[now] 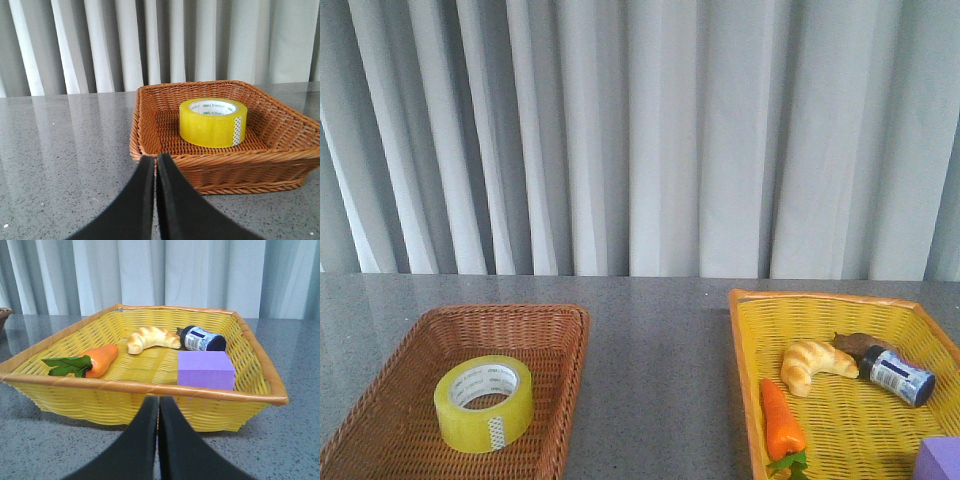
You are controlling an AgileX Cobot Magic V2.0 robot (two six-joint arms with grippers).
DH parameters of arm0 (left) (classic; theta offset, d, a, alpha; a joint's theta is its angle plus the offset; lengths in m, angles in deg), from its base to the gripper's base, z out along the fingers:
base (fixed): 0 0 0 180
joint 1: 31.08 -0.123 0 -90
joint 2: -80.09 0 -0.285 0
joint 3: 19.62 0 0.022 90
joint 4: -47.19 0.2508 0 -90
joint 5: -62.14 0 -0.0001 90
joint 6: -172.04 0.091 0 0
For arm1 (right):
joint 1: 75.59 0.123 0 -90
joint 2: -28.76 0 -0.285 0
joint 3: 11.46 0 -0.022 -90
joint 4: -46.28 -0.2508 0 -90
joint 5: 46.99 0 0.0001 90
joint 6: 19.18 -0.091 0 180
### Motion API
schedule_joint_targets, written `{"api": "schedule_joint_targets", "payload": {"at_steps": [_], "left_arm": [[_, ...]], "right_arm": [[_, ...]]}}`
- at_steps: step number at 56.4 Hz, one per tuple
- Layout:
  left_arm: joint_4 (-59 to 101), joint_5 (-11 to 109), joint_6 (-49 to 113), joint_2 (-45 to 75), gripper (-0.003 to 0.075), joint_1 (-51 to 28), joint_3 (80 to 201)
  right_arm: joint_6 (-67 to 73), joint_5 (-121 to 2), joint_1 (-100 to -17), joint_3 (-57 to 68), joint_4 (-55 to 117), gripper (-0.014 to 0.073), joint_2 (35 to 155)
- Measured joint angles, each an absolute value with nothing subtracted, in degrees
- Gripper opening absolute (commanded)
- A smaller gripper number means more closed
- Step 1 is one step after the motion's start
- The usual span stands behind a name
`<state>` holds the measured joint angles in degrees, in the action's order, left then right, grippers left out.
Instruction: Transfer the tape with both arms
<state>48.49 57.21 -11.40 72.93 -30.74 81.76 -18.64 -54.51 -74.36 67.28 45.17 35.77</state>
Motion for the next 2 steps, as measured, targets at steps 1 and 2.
{"api": "schedule_joint_targets", "payload": {"at_steps": [1,2], "left_arm": [[48.5,57.2,-11.4,72.9,-0.0006,-30.7,81.8],[48.5,57.2,-11.4,72.9,-0.0006,-30.7,81.8]], "right_arm": [[-18.6,-54.5,-74.4,67.3,45.2,-0.0007,35.8],[-18.6,-54.5,-74.4,67.3,45.2,-0.0007,35.8]]}}
